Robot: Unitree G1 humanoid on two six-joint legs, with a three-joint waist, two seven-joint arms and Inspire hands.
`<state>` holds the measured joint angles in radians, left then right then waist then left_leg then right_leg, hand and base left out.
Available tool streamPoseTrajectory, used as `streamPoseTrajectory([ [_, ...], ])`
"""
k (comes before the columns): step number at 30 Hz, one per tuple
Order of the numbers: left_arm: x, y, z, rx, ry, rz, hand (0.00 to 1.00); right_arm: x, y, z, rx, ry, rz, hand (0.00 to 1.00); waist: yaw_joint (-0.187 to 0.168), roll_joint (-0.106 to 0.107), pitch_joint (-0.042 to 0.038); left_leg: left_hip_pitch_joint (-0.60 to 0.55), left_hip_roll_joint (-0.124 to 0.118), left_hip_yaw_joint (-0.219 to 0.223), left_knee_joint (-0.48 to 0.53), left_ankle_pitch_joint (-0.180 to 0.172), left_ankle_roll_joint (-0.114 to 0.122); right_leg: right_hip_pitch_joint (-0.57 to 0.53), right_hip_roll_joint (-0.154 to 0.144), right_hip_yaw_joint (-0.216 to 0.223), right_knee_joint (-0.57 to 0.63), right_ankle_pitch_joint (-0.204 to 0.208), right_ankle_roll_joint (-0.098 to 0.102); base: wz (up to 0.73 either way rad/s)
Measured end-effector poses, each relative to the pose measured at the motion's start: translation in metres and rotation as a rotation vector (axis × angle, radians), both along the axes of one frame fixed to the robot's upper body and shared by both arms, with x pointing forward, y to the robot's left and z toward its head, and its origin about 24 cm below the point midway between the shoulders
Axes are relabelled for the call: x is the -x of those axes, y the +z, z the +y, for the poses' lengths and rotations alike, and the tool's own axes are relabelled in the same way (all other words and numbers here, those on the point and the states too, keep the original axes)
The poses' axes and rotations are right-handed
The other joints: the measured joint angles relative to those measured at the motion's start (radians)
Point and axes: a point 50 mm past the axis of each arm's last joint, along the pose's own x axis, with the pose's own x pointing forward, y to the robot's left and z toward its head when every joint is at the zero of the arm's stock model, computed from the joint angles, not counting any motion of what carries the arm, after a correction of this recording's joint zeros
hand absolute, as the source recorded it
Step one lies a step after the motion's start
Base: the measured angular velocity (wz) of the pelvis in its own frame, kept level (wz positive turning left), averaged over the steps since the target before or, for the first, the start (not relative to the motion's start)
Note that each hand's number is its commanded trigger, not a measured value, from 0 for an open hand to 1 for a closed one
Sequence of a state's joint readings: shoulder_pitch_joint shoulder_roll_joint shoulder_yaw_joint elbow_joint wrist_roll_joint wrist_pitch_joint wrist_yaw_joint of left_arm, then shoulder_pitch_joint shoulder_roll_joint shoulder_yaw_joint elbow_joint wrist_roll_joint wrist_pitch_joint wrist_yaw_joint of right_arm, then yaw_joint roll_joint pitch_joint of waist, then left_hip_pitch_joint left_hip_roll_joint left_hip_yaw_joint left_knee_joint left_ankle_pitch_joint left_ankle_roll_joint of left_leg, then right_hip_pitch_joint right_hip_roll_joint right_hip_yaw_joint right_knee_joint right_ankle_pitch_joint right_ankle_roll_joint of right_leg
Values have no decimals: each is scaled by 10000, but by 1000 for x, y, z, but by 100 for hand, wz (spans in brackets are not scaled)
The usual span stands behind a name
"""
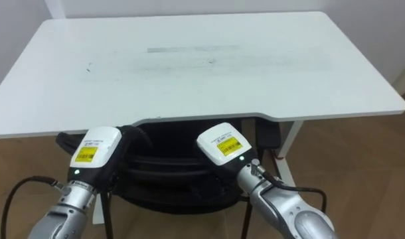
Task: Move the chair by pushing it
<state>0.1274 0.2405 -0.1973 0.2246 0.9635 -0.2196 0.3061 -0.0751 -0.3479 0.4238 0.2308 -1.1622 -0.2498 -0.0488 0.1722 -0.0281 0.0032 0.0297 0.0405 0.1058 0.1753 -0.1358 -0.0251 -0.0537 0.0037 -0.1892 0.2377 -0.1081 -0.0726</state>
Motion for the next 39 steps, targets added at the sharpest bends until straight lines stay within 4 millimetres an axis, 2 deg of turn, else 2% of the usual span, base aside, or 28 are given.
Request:
streamPoseTrajectory([
  [11,-4,10,-2,367,-100,-109,0,-4,9,-8,-76,-89,-167,0,-118,-78,64,-198,-20,-19,-78,207,49,-271,-9,107,-17,58,127,0],
  [14,-6,16,-1,265,-264,-112,0,-5,14,-9,81,-14,-267,0,-158,-78,66,-298,-18,-17,-86,234,71,-320,14,126,-200,159,280,0],
  [17,-7,19,0,151,-409,-75,0,-6,16,-10,71,30,-307,0,-281,-72,71,-352,-19,-22,-89,299,99,-332,6,119,-303,247,325,1],
  [19,-8,23,5,25,-626,-21,0,-7,19,-14,35,91,-345,0,-328,-69,77,-348,-20,15,-87,309,121,-311,5,166,-361,326,303,-5],
  [21,-9,27,6,-29,-905,-130,0,-8,22,-16,24,163,-453,0,-374,-51,104,-337,-20,37,-84,330,150,-246,20,205,-518,453,199,-5],
  [22,-9,29,6,-7,-1046,-269,0,-9,26,-18,57,201,-589,0,-459,-41,154,-315,-25,37,-88,336,158,-178,29,203,-627,509,169,0],
  [27,-9,38,7,244,-1509,-841,0,-10,39,-26,166,313,-1095,0,-565,-65,259,-303,-29,205,-125,324,178,-234,61,377,-672,529,167,-9],
  [30,-8,47,12,-76,-2105,-1306,0,-9,52,-30,407,654,-1590,0,-668,-56,266,-295,-8,282,-158,303,173,-288,110,525,-672,538,157,-15],
  [32,-6,54,17,-239,-2556,-1628,0,-8,61,-37,641,897,-1909,0,-823,-39,283,-155,-23,307,-210,304,173,-114,141,553,-744,680,-29,-2],
  [33,-6,55,19,-257,-2559,-1695,0,-8,62,-39,676,898,-1955,0,-840,-18,302,-69,-22,318,-226,301,169,-25,151,572,-786,684,-35,-4],
  [36,-6,70,43,-550,-1919,-2428,0,-6,67,-58,897,662,-2266,0,-867,-18,319,54,-14,352,-285,289,156,102,170,576,-872,574,116,0],
  [38,-5,83,74,-963,-541,-3102,0,-2,76,-71,1112,591,-2707,0,-995,-18,320,-71,-17,361,-320,280,167,-57,168,579,-850,550,120,2],
  [39,-4,85,78,-1025,-409,-3208,0,1,80,-76,1166,571,-2918,0,-1013,-18,320,-84,-20,370,-324,280,168,-63,171,587,-844,551,119,-4],
])
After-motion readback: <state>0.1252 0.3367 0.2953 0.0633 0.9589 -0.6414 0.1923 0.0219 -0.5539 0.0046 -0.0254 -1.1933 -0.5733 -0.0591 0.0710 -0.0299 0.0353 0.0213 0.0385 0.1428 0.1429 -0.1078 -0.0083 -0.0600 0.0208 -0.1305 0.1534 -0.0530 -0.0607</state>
